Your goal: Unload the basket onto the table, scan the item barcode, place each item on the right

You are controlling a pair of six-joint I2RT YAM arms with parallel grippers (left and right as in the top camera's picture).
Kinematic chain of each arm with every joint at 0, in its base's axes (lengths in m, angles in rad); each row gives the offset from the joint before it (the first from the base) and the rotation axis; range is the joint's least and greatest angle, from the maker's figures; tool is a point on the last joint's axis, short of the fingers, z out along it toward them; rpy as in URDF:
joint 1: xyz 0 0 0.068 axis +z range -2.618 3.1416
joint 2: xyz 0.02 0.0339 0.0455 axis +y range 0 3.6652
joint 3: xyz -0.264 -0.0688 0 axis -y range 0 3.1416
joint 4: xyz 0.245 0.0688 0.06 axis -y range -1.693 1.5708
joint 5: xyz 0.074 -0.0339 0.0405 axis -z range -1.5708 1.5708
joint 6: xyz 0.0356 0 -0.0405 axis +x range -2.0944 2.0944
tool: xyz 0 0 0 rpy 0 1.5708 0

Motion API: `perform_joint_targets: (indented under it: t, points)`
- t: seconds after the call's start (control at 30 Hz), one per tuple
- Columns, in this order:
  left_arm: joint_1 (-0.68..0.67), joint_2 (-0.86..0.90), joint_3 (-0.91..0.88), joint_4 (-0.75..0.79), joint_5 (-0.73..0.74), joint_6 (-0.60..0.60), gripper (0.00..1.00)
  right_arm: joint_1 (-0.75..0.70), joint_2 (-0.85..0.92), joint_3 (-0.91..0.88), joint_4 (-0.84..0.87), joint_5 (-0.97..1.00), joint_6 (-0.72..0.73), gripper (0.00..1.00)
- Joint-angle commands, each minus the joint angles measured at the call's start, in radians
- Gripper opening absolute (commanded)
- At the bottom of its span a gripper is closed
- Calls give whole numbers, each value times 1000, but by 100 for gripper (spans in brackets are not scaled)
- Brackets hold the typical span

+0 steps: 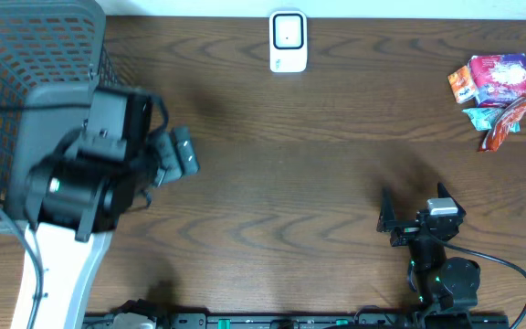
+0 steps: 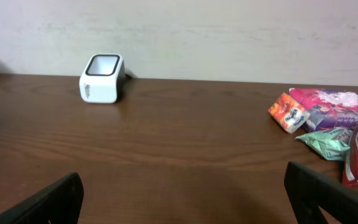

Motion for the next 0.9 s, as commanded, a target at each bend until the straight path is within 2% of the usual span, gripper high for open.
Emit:
perform_joint_targets:
  t: [0.0,0.17,0.3,0.53,0.87]
  points:
    - [52,-127,-142,79,10,110,98,-7,-9,-6,2,8,-15,99]
    - [137,-373,-409,339,225,406,98,-7,-9,-6,2,8,-15,99]
    - [193,-583,-589,453,235,480,98,-7,-9,-6,2,9,-15,99]
    - [287,-885,-800,523,231,506,98,-7,-9,-6,2,8,-15,99]
    - [336,-1063,-1040,808,241,489,98,-7,-9,-6,2,8,-15,99]
